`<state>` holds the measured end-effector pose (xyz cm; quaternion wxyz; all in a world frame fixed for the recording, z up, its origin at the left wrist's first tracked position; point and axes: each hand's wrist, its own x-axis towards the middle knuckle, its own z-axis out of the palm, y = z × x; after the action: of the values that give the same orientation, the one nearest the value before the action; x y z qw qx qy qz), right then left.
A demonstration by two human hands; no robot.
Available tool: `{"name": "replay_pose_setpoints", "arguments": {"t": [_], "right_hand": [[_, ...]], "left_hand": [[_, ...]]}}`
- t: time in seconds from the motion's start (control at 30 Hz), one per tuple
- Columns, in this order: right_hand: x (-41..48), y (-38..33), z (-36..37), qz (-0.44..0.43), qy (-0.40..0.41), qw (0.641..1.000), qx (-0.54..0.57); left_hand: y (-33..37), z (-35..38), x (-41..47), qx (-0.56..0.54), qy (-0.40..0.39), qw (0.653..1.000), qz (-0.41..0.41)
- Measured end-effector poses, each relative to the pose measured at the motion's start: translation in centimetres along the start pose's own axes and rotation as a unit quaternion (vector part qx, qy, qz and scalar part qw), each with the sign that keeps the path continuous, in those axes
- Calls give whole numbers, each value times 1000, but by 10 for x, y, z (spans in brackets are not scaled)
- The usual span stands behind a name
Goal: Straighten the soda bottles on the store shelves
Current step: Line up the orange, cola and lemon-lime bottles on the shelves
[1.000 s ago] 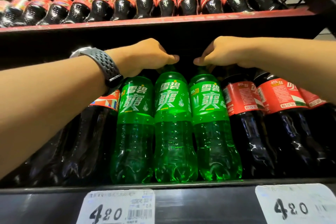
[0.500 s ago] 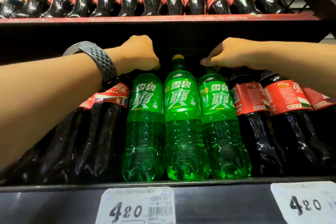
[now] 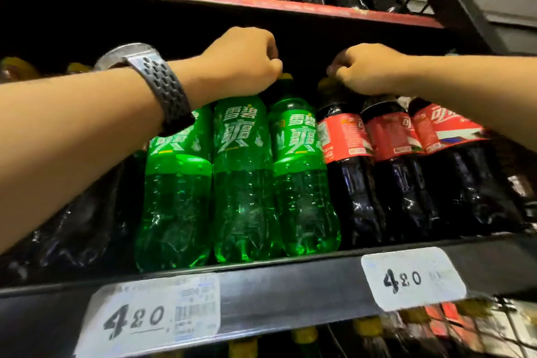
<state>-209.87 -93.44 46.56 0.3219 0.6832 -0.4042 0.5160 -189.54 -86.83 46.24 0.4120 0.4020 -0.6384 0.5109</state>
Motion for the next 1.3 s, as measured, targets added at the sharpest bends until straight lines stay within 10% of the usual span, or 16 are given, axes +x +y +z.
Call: {"name": "replay_pose_setpoints", "arguments": {"t": [0.6,1.3], "right_hand": [[-5,73,-24,-129,-53,988,-65],[12,70,-16,-98,-71,992,-37]], "left_hand": [[84,71,45,110,-50,984,-133],[87,56,46,-105,-96,971,-190]]}}
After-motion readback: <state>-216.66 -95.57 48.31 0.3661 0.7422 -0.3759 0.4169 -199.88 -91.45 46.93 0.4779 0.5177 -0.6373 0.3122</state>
